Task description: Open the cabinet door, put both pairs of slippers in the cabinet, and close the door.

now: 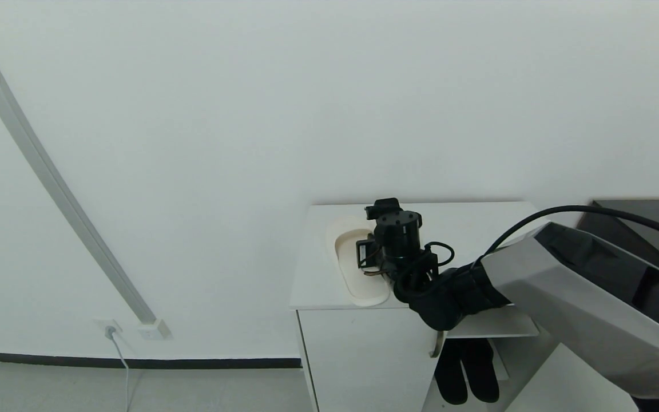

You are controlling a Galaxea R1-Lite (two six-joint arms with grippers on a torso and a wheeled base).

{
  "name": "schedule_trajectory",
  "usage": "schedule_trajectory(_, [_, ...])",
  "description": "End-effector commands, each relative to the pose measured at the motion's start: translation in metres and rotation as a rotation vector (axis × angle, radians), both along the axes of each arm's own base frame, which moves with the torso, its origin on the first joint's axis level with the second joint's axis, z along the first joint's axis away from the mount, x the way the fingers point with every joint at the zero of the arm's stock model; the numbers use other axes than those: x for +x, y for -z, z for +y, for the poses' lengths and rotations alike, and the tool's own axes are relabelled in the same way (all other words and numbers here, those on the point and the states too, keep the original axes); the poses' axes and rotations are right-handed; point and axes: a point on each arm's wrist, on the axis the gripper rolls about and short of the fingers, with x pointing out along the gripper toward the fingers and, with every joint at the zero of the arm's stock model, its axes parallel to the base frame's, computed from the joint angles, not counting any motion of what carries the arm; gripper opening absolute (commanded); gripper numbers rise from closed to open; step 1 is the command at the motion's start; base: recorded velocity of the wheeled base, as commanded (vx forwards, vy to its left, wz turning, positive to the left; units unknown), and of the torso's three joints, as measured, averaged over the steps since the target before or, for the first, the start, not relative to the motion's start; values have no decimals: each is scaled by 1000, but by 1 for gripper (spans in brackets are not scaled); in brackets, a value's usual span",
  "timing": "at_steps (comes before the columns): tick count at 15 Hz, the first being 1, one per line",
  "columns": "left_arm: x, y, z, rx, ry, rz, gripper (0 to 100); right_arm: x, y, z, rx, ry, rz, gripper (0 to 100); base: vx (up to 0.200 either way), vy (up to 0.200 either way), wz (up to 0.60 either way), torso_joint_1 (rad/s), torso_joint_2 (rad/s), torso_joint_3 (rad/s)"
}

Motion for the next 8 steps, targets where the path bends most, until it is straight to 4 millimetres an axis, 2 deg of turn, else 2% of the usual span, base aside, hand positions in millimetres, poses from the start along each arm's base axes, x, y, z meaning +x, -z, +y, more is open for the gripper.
schedule_trajectory(1, [0,0,0,0,0,0,0,-6,-16,-5,16,1,-18,0,0,0,0,0,0,0])
schedule_trajectory(4, [0,0,0,0,1,0,0,-42,-56,-31,30,-64,-29,0,0,0,0,0,0,0])
schedule_trajectory(6, [0,0,0,0,0,1,0,-70,-69,-53,33,-144,-10,0,0,0,0,0,0,0])
schedule_trajectory(8, [0,0,0,0,0,1,0,-100,-69,-76,32,-231,10,0,0,0,0,0,0,0])
